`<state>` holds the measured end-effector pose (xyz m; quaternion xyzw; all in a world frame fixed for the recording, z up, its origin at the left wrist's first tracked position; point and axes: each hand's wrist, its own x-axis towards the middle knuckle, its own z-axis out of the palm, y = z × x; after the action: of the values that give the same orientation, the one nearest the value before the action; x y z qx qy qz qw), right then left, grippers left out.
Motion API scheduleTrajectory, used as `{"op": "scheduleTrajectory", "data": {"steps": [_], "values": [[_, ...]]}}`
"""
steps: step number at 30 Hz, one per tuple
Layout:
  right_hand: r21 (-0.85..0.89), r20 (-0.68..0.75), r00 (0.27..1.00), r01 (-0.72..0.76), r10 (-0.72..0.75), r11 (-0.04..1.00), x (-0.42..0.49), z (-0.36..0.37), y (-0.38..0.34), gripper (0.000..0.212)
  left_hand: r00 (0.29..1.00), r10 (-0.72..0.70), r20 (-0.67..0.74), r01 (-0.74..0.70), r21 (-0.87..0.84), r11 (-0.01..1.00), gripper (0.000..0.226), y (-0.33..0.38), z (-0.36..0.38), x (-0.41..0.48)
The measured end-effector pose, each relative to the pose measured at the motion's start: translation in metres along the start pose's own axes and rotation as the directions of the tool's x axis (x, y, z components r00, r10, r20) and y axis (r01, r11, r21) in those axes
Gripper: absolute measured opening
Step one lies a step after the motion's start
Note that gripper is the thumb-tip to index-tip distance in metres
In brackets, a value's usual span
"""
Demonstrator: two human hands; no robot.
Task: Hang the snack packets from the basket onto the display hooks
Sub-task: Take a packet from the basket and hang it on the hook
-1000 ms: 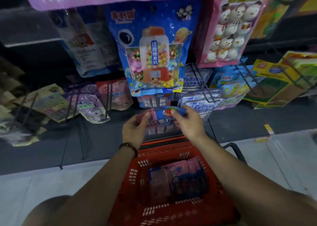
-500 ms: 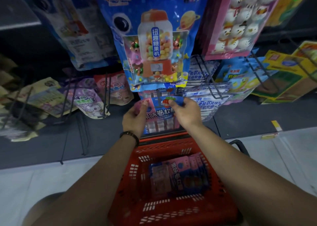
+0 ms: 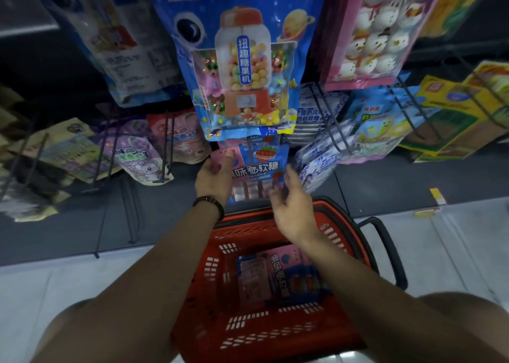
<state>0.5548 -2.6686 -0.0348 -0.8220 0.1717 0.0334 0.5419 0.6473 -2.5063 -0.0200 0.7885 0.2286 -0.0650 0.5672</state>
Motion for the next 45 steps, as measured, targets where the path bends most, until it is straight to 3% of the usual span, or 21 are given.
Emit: {"op": "scheduleTrajectory", "data": {"steps": [2, 5, 8, 11, 13, 16, 19, 24, 26, 27, 30, 34, 36, 39, 42, 45], "values": [[-0.047, 0.051, 0.999, -0.007, 0.009, 0.999, -0.013, -0.002, 0.021, 0.041, 1.000, 0.011, 0.011, -0.011, 0.034, 0.999, 0.057, -0.004, -0.004, 0.000], [-0.007, 0.083, 0.985, -0.152, 0.152, 0.988, -0.018, -0.011, 0.066, 0.017, 0.999, 0.042, 0.009, -0.043, 0.132, 0.990, 0.058, -0.014, -0.016, -0.008], [-0.103, 0.093, 0.928, -0.352, 0.362, 0.930, -0.018, -0.025, 0.114, 0.016, 0.967, 0.133, 0.216, -0.193, 0.286, 0.938, 0.044, -0.028, -0.032, -0.036], [-0.313, 0.178, 0.861, -0.409, 0.476, 0.857, -0.023, -0.031, 0.159, 0.021, 0.755, 0.200, 0.624, -0.564, 0.464, 0.683, 0.024, -0.047, -0.050, -0.066], [-0.499, 0.232, 0.821, -0.360, 0.522, 0.788, -0.028, -0.027, 0.182, 0.019, 0.619, 0.164, 0.768, -0.711, 0.458, 0.534, 0.013, -0.062, -0.056, -0.077], [-0.727, 0.275, 0.805, -0.183, 0.525, 0.661, -0.032, -0.016, 0.208, 0.049, 0.557, 0.111, 0.823, -0.727, 0.419, 0.544, 0.010, -0.082, -0.056, -0.091], [-0.778, 0.317, 0.745, -0.151, 0.587, 0.611, -0.040, 0.002, 0.225, 0.041, 0.571, 0.025, 0.821, -0.701, 0.471, 0.536, 0.017, -0.098, -0.045, -0.095], [-0.717, 0.181, 0.750, -0.342, 0.636, 0.608, -0.042, 0.030, 0.238, 0.018, 0.530, -0.085, 0.844, -0.709, 0.496, 0.501, 0.024, -0.103, -0.018, -0.090], [-0.717, 0.152, 0.736, -0.377, 0.659, 0.586, -0.043, 0.036, 0.241, 0.027, 0.525, -0.119, 0.843, -0.705, 0.509, 0.495, 0.024, -0.108, -0.012, -0.086], [-0.723, 0.166, 0.714, -0.381, 0.680, 0.577, -0.044, 0.037, 0.241, 0.033, 0.517, -0.155, 0.842, -0.701, 0.520, 0.489, 0.023, -0.111, -0.011, -0.085], [-0.730, 0.184, 0.632, -0.425, 0.753, 0.536, -0.037, 0.047, 0.269, 0.019, 0.490, -0.216, 0.844, -0.687, 0.527, 0.500, 0.025, -0.114, -0.006, -0.082], [-0.692, 0.235, 0.620, -0.434, 0.748, 0.577, -0.033, 0.052, 0.264, 0.034, 0.492, -0.236, 0.838, -0.648, 0.534, 0.544, 0.023, -0.115, 0.002, -0.077], [-0.608, 0.189, 0.610, -0.543, 0.769, 0.580, -0.036, 0.054, 0.258, 0.033, 0.510, -0.253, 0.822, -0.634, 0.558, 0.535, 0.023, -0.116, 0.003, -0.075], [-0.444, 0.201, 0.572, -0.671, 0.796, 0.594, -0.041, 0.054, 0.262, 0.060, 0.537, -0.257, 0.803, -0.618, 0.582, 0.529, 0.023, -0.118, 0.003, -0.070], [-0.433, 0.294, 0.607, -0.604, 0.738, 0.669, -0.046, 0.056, 0.256, 0.033, 0.557, -0.269, 0.786, -0.611, 0.607, 0.509, 0.023, -0.121, 0.001, -0.067], [-0.350, 0.315, 0.670, -0.576, 0.672, 0.738, -0.047, 0.061, 0.250, 0.039, 0.555, -0.280, 0.783, -0.595, 0.609, 0.525, 0.022, -0.123, -0.003, -0.064]]}}
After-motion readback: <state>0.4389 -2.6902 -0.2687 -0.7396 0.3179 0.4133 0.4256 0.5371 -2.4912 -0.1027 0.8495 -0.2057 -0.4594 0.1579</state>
